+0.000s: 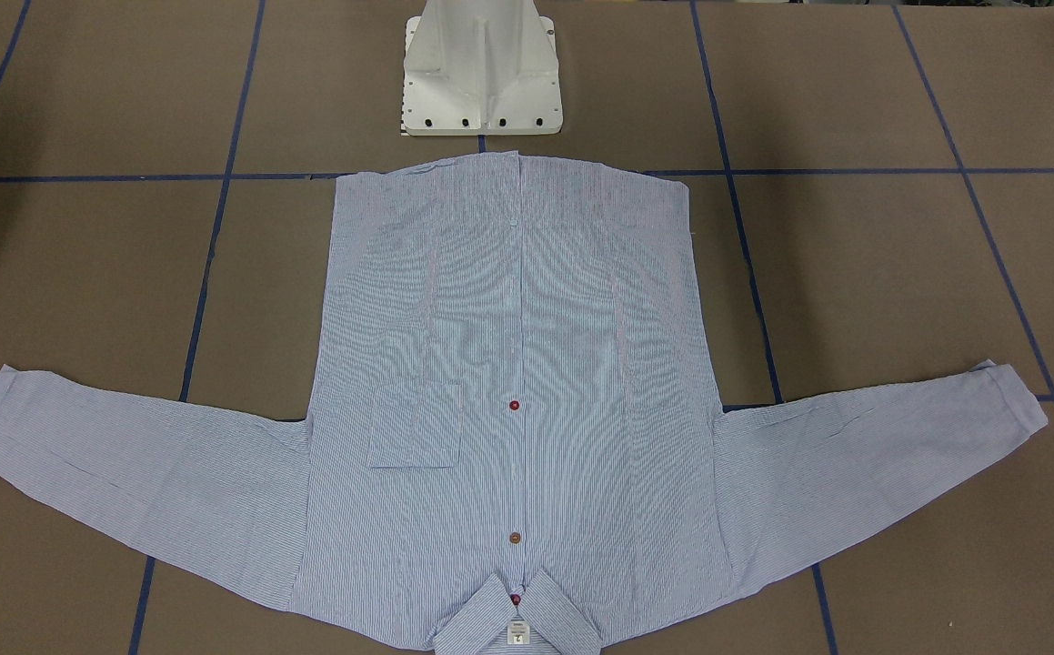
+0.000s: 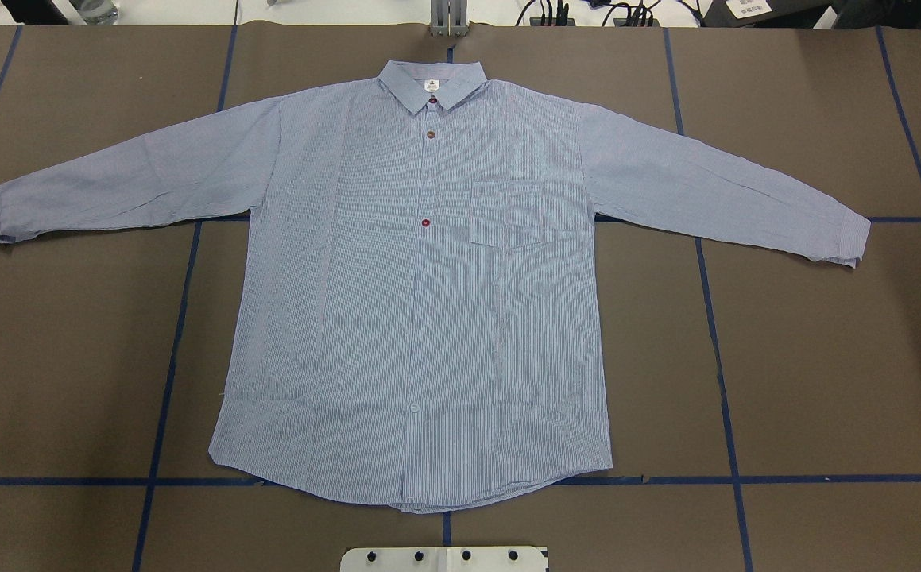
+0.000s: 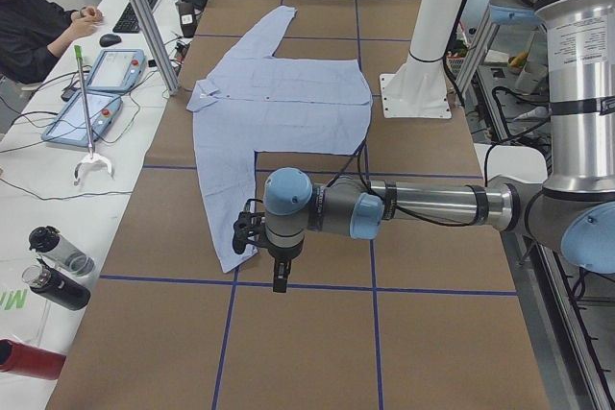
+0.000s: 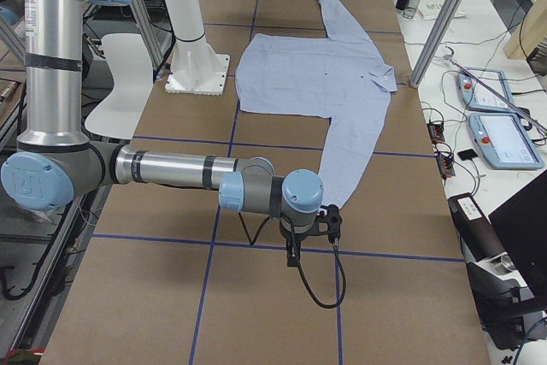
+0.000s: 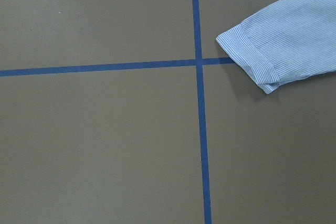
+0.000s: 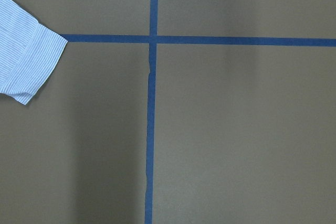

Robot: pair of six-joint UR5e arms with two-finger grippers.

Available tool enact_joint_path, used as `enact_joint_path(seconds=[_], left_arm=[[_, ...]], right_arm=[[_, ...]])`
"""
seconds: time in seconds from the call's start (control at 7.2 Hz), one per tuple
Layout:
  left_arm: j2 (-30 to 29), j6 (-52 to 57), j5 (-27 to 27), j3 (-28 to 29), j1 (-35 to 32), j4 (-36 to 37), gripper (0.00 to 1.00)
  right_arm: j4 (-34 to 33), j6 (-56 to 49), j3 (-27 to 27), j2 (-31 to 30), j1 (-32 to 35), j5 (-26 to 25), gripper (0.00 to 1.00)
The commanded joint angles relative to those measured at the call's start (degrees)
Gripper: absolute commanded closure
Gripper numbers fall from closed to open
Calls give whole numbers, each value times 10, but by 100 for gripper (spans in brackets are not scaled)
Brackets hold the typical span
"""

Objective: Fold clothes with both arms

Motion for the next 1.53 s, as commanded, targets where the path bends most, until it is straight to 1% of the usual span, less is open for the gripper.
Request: enact_joint_path(seconds=[0.0,0.28,0.42,0.56,0.69,0.83,0.97,1.11,1.25,1.39], left_arm=[[5,0,0,-2,0,0,1],[4,-2,-1,-4,0,-1,1],[-8,-5,-2,-4,0,-2,1],[-29,-5,-2,-4,0,-1,1],[-47,-2,-16,16,0,0,1],[-50,-5,-65,11,0,-10,1],[-58,-5,-65,6,0,-42,0],[-60,-4,-63,17,1,-63,1],[-59,-3,-64,41,1,-65,1],[-55,-2,-61,49,1,-96,1]], right_arm=[[0,1,2,1,-1,0,0],[0,1,0,3,-1,0,0],[1,0,4,5,-1,1,0],[26,-1,-8,13,-2,0,0],[56,0,-26,19,-6,0,0],[78,1,-23,19,-24,3,0],[90,0,-24,22,-46,4,0],[92,9,-29,46,-66,3,0],[96,94,-33,67,-89,6,0],[157,152,-38,68,-125,2,0]])
